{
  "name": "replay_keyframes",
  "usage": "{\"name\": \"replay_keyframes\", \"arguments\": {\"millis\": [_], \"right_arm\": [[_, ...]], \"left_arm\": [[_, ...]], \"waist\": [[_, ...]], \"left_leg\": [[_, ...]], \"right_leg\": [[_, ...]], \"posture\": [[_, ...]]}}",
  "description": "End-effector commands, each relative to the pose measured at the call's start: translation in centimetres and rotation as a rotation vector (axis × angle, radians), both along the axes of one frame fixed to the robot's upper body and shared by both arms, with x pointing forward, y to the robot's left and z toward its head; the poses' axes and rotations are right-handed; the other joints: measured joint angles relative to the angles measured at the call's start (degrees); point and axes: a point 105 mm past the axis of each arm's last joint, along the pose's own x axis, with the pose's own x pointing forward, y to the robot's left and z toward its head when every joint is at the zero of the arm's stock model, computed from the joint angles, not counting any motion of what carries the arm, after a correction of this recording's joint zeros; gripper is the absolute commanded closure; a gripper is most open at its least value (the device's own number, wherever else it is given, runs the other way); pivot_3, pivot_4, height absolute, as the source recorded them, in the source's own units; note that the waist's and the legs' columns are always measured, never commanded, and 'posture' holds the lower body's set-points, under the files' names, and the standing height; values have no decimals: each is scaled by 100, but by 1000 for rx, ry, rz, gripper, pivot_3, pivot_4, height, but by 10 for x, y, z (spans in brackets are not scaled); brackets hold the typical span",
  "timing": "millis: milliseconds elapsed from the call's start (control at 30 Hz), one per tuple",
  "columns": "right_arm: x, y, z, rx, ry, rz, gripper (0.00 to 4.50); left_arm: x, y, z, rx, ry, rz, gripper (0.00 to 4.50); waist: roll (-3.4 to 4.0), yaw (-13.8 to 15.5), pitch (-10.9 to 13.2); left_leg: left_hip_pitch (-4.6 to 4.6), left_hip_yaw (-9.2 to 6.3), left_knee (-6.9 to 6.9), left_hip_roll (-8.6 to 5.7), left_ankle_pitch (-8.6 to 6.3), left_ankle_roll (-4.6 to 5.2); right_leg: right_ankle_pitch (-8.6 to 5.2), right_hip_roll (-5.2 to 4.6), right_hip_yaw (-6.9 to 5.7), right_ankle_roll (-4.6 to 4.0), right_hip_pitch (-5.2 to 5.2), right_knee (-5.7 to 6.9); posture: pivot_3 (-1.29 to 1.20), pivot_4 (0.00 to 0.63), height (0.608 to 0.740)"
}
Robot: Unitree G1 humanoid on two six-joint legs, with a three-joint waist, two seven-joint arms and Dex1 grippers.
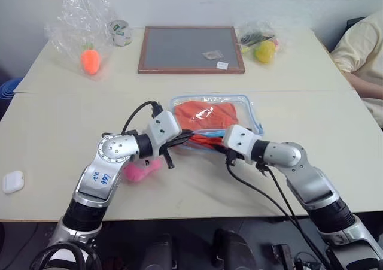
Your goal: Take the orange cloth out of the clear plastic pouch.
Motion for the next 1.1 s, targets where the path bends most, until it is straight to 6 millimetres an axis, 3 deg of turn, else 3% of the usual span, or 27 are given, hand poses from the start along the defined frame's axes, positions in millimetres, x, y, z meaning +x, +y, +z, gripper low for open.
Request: {"name": "replay_keyframes", "arguments": {"millis": [33,167,200,500,867,1000,1100], "right_arm": [[-3,11,1,1,-38,13,1566],[6,12,-1,-54,-95,-35,163],[8,12,-2,-73,-111,-40,30],[12,17,-1,-112,-145,-35,30],[30,10,-35,-446,-341,-34,30],[39,3,-46,-470,-347,-87,30],[43,-1,-55,-486,-336,-103,622]], "left_arm": [[-9,-8,11,-26,-41,-40,4500],[-10,-12,11,-35,-38,-52,4500],[-11,-13,11,-37,-37,-56,4500],[-11,-15,13,-56,-39,-51,4500],[-8,-16,20,-88,-46,-34,4500],[-6,-14,22,-95,-44,-26,4500],[-6,-13,22,-97,-42,-21,4500]], "waist": [[0,-5,0],[0,-5,0],[0,-8,0],[0,-41,0],[-2,-115,-2],[-15,-119,-16],[-25,-111,-25]], "left_leg": [[0,0,0,0,0,0],[0,-1,0,0,0,0],[0,-1,0,0,0,0],[0,-2,0,1,0,0],[10,-3,-1,2,0,-1],[24,-4,0,3,2,-4],[28,-6,0,3,2,-4]], "right_leg": [[0,0,0,0,0,0],[0,0,0,0,0,0],[0,0,0,0,0,0],[0,0,-1,0,0,0],[0,0,0,0,10,0],[-1,-1,1,-1,23,2],[-1,-2,1,-1,28,3]], "posture": [[0,150,740],[0,150,740],[0,150,740],[0,150,740],[0,150,740],[0,150,740],[0,150,740]]}}
